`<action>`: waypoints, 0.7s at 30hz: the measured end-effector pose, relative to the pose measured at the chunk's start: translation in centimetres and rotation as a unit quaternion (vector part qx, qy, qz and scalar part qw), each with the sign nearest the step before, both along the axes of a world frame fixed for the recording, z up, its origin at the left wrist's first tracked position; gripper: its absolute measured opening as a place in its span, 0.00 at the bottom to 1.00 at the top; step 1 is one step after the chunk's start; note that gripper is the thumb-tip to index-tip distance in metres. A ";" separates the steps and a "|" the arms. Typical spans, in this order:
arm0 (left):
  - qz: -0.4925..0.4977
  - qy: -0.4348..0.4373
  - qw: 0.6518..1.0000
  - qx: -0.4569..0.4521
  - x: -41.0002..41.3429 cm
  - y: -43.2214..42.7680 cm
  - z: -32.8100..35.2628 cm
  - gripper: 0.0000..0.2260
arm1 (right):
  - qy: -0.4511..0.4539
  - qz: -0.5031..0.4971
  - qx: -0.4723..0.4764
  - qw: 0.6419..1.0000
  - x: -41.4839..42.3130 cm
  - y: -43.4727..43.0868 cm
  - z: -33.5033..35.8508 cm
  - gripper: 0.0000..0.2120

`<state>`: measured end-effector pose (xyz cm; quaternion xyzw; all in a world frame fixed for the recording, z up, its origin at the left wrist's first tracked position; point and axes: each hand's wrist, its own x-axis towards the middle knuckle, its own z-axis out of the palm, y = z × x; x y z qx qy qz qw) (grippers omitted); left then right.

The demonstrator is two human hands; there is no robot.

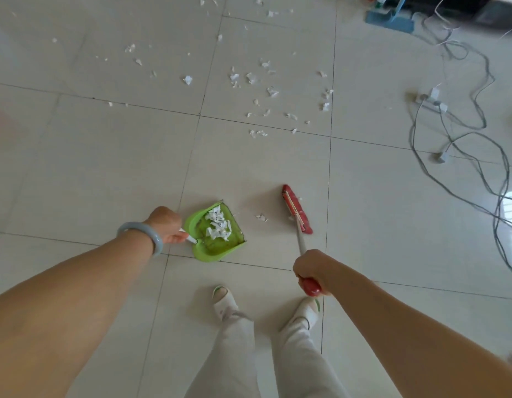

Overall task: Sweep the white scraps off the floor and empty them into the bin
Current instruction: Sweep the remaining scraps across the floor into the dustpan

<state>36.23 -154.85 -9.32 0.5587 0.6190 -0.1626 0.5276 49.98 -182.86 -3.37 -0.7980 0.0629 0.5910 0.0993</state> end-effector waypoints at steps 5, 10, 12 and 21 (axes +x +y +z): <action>-0.041 0.014 0.999 0.033 0.3 1.2 -0.9 0.14 | 0.014 0.044 0.027 0.999 -3.8 3.0 0.9 0.14; -0.065 0.014 0.997 0.045 1.1 1.6 -1.3 0.14 | 0.068 0.084 0.072 0.992 -8.0 5.8 1.6 0.12; -0.067 0.011 0.997 0.048 1.1 1.7 -1.4 0.14 | 0.080 0.077 0.083 0.990 -9.0 6.3 2.3 0.03; -0.025 0.009 0.999 0.032 -0.8 1.7 -0.9 0.14 | 0.063 0.004 0.116 0.991 -8.4 3.8 6.6 0.19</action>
